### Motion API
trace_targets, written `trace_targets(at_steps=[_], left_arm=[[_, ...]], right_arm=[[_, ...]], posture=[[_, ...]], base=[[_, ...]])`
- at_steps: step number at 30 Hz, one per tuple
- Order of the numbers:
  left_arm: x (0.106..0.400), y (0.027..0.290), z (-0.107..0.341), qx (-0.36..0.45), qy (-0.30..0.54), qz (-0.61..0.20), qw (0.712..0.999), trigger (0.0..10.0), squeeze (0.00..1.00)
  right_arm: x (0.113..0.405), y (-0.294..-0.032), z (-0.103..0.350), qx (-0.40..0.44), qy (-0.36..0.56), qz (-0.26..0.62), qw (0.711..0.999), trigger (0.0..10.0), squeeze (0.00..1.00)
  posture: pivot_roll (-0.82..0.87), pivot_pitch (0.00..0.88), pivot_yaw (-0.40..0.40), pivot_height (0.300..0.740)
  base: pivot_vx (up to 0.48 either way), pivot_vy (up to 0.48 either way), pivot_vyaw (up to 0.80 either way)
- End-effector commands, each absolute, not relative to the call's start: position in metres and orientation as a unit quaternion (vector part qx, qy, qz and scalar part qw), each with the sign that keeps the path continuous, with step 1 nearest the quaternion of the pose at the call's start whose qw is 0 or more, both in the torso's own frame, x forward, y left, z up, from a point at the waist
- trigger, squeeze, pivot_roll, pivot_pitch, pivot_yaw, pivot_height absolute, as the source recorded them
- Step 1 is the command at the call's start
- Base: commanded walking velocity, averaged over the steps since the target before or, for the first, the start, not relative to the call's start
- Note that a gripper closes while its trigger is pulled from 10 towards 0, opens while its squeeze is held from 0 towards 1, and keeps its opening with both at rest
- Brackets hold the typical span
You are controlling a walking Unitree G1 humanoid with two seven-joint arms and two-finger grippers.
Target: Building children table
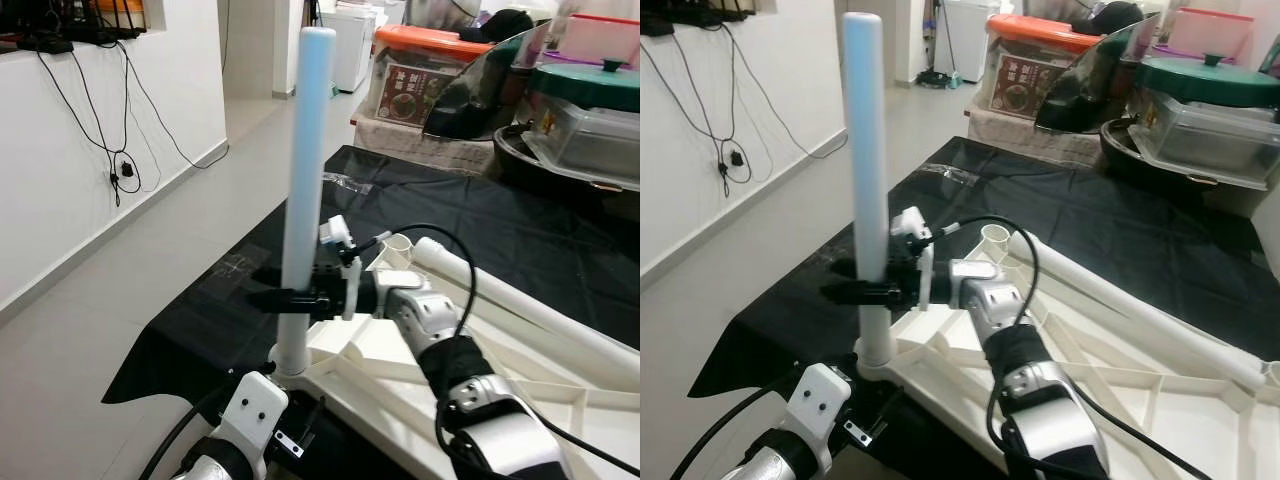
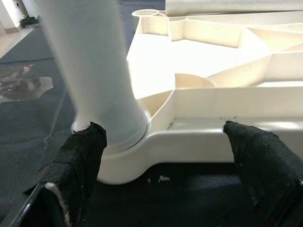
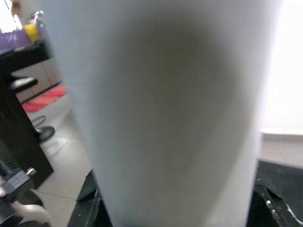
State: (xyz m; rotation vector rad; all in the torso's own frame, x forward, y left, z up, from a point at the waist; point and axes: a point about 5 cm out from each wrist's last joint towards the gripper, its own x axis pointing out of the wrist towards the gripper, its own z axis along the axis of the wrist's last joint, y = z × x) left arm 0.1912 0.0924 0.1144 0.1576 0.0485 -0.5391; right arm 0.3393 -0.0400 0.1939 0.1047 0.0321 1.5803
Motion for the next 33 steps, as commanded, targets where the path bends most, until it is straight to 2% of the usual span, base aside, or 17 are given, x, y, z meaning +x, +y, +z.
trace_targets(at_steps=[1,3,4,5,6,8,12,16,18,20,22,26,27,28,31,32,33], left_arm=[[0.189,0.09,0.114,0.072,0.025,-0.268,0.96,10.0,0.0],[0.189,0.09,0.113,0.072,0.025,-0.268,0.96,10.0,0.0],[0.189,0.09,0.113,0.072,0.025,-0.268,0.96,10.0,0.0],[0.189,0.09,0.113,0.072,0.025,-0.268,0.96,10.0,0.0],[0.189,0.09,0.113,0.072,0.025,-0.268,0.96,10.0,0.0],[0.189,0.091,0.113,0.072,0.026,-0.269,0.96,10.0,0.0],[0.19,0.091,0.112,0.072,0.026,-0.27,0.96,10.0,0.0],[0.19,0.092,0.112,0.072,0.026,-0.27,0.96,10.0,0.0],[0.19,0.092,0.112,0.073,0.026,-0.27,0.96,10.0,0.0],[0.19,0.092,0.112,0.073,0.026,-0.27,0.96,10.0,0.0],[0.19,0.092,0.112,0.074,0.026,-0.27,0.96,10.0,0.0],[0.191,0.092,0.112,0.075,0.025,-0.269,0.96,10.0,0.0],[0.191,0.092,0.113,0.075,0.025,-0.269,0.96,10.0,0.0],[0.192,0.092,0.113,0.075,0.025,-0.269,0.96,10.0,0.0],[0.192,0.092,0.113,0.074,0.024,-0.268,0.96,10.0,0.0],[0.192,0.092,0.113,0.074,0.024,-0.268,0.96,10.0,0.0],[0.192,0.092,0.113,0.074,0.024,-0.268,0.96,10.0,0.0]], right_arm=[[0.338,-0.035,0.188,0.069,0.01,0.702,0.709,0.0,0.0],[0.343,-0.037,0.185,0.059,-0.008,0.65,0.758,0.0,0.0],[0.343,-0.037,0.185,0.059,-0.008,0.65,0.758,0.0,0.0],[0.353,-0.041,0.18,0.053,-0.006,0.557,0.829,0.0,0.0],[0.353,-0.041,0.18,0.053,-0.006,0.557,0.829,0.0,0.0],[0.362,-0.05,0.176,0.045,-0.003,0.459,0.887,0.0,0.0],[0.368,-0.07,0.17,0.039,-0.003,0.312,0.949,0.0,0.0],[0.369,-0.074,0.168,0.041,-0.003,0.279,0.96,0.0,0.0],[0.353,-0.101,0.167,0.053,-0.01,0.049,0.997,0.0,0.0],[0.353,-0.101,0.167,0.053,-0.01,0.049,0.997,0.0,0.0],[0.334,-0.114,0.166,0.068,-0.002,-0.089,0.994,0.0,0.0],[0.329,-0.099,0.166,0.088,0.009,-0.091,0.992,0.0,0.0],[0.328,-0.093,0.166,0.101,0.01,-0.079,0.992,0.6,0.0],[0.329,-0.088,0.166,0.107,0.007,-0.057,0.993,10.0,0.0],[0.33,-0.078,0.166,0.11,-0.003,-0.011,0.994,10.0,0.0],[0.33,-0.073,0.166,0.121,-0.011,0.02,0.992,10.0,0.93],[0.33,-0.07,0.167,0.124,-0.018,0.043,0.991,10.0,1.0]], posture=[[0.25,0.0,-0.128,0.74],[0.24,0.0,-0.127,0.74],[0.24,0.0,-0.127,0.74],[0.24,0.0,-0.127,0.74],[0.24,0.0,-0.127,0.74],[0.24,0.0,-0.12,0.74],[0.23,0.0,-0.116,0.74],[0.23,0.0,-0.116,0.74],[0.23,0.0,-0.113,0.74],[0.23,0.0,-0.113,0.74],[0.23,0.0,-0.116,0.74],[0.23,0.0,-0.116,0.74],[0.23,0.0,-0.116,0.74],[0.23,0.0,-0.116,0.74],[0.23,0.0,-0.117,0.74],[0.23,0.0,-0.117,0.74],[0.23,0.0,-0.117,0.74]], base=[[0.0,0.0,0.0],[0.0,0.0,0.0],[0.0,0.0,0.0],[0.0,0.0,0.0],[0.0,0.0,0.0],[0.0,0.0,0.0],[0.0,0.0,0.0],[0.0,0.0,0.0],[0.0,0.0,0.0],[0.0,0.0,0.0],[0.0,0.0,0.0],[0.0,0.0,0.0],[0.0,0.0,0.0],[0.0,0.0,0.0],[0.0,0.0,0.0],[0.0,0.0,0.0],[0.0,0.0,0.0]])
